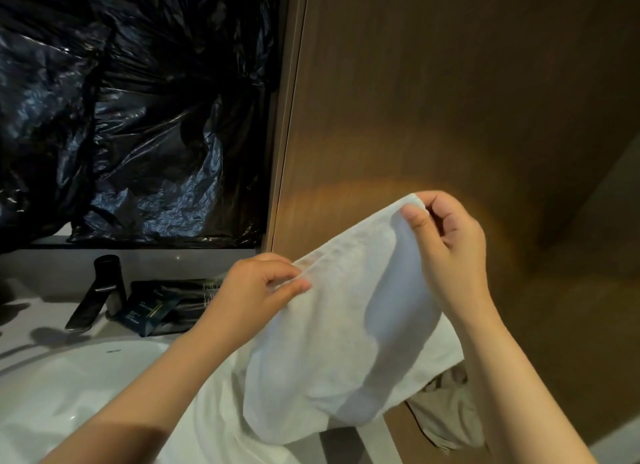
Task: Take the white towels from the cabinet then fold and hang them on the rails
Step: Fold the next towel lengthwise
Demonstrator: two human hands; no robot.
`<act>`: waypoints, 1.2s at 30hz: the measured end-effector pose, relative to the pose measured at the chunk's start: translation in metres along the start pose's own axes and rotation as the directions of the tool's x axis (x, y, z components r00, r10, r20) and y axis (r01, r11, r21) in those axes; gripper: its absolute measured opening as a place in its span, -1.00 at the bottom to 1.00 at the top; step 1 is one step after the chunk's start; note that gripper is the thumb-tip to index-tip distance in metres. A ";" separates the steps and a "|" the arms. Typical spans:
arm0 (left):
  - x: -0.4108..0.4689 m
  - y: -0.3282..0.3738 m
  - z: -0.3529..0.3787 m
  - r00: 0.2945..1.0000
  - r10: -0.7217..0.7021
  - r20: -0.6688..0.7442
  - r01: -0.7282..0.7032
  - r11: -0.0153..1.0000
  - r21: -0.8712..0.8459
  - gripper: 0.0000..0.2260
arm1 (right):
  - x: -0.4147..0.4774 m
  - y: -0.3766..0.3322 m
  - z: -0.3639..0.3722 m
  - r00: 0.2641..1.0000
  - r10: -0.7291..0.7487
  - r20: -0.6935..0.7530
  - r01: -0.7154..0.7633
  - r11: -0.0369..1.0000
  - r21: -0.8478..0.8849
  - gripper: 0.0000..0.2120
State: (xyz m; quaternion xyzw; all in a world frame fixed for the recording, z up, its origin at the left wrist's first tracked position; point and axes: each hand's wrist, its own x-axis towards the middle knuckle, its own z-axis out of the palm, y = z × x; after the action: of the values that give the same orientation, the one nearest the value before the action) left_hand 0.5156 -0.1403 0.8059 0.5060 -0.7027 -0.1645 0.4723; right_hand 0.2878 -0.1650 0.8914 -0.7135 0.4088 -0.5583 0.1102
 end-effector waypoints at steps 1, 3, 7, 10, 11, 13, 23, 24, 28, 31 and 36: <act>0.001 0.001 0.001 0.998 -0.030 0.051 0.030 0.999 -0.011 -0.94 | 0.007 -0.002 -0.002 1.000 -0.023 -0.020 0.022 0.999 -0.026 -0.90; 0.002 0.001 0.002 0.994 -0.059 0.096 0.060 0.998 -0.009 -0.95 | 0.019 -0.006 -0.007 0.998 -0.060 -0.029 0.058 0.995 -0.083 -0.91; 0.003 -0.001 0.005 0.995 -0.028 0.100 0.022 0.998 0.056 -0.88 | 0.032 -0.010 -0.015 0.995 -0.103 0.000 0.102 0.981 -0.166 -0.92; 0.000 0.001 0.011 0.995 -0.012 0.099 0.006 0.998 0.065 -0.85 | 0.037 -0.012 -0.019 0.992 -0.126 -0.011 0.121 0.974 -0.193 -0.91; -0.001 0.001 0.013 0.995 0.004 0.098 -0.010 0.998 0.065 -0.86 | 0.038 -0.012 -0.020 0.992 -0.128 -0.015 0.122 0.972 -0.199 -0.90; -0.004 -0.002 0.018 0.993 0.050 0.106 -0.057 0.996 0.069 -0.86 | 0.039 -0.012 -0.022 0.991 -0.132 -0.020 0.125 0.971 -0.204 -0.89; -0.016 -0.033 0.046 0.976 -0.081 0.202 0.070 0.996 0.060 -0.65 | 0.044 -0.012 -0.032 0.991 -0.135 -0.021 0.123 0.948 -0.294 -0.86; -0.016 -0.037 0.045 0.978 -0.079 0.195 0.067 0.995 0.071 -0.59 | 0.044 -0.010 -0.033 0.991 -0.128 -0.023 0.115 0.945 -0.305 -0.85; -0.021 -0.056 0.034 0.975 -0.117 0.189 0.095 0.988 0.122 -0.48 | 0.044 -0.005 -0.037 0.994 -0.093 -0.062 0.070 0.948 -0.309 -0.87; -0.023 -0.072 0.022 0.967 -0.160 0.197 0.134 0.981 0.141 -0.43 | 0.046 -0.002 -0.040 0.991 -0.082 -0.108 0.045 0.951 -0.307 -0.88; -0.014 -0.078 0.003 0.964 -0.238 0.119 0.224 0.967 0.119 -0.56 | 0.047 0.010 -0.043 0.989 -0.048 -0.141 0.002 0.952 -0.307 -0.85</act>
State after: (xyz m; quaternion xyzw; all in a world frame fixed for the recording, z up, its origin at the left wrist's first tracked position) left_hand 0.5567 -0.1632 0.7422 0.5967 -0.6761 -0.2148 0.3751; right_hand 0.2474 -0.1919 0.9335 -0.6839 0.4883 -0.5407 -0.0391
